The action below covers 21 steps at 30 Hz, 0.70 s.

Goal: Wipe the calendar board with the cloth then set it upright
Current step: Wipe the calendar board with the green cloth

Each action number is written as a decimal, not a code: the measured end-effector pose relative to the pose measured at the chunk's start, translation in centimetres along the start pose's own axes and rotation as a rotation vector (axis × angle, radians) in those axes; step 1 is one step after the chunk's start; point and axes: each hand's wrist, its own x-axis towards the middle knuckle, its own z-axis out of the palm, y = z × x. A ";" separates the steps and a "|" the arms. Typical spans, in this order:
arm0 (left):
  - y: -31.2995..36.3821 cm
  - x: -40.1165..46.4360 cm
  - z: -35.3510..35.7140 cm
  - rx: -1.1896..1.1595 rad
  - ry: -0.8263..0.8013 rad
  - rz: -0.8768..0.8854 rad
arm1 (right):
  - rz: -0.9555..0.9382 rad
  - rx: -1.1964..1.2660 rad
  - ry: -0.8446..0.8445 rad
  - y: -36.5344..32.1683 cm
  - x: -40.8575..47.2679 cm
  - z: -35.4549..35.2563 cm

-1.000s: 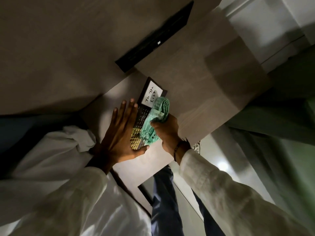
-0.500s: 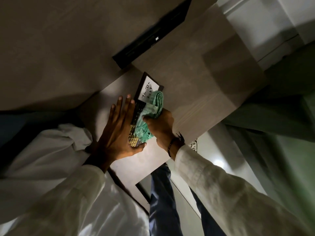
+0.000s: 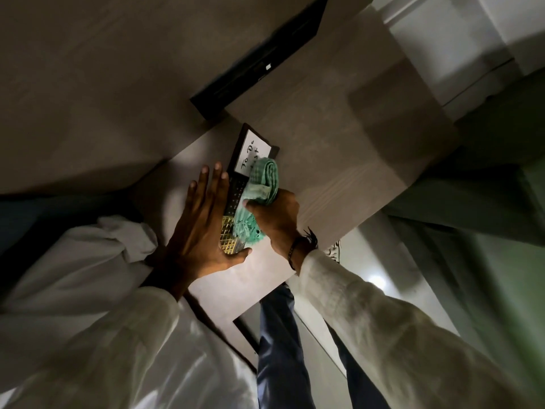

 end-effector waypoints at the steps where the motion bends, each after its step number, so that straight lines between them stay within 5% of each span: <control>1: 0.0 0.0 0.1 -0.007 -0.001 -0.008 | -0.001 -0.005 0.014 0.0 0.2 0.1; 21: 0.8 0.0 0.5 -0.056 0.055 -0.068 | -0.086 0.030 0.055 -0.1 0.6 1.0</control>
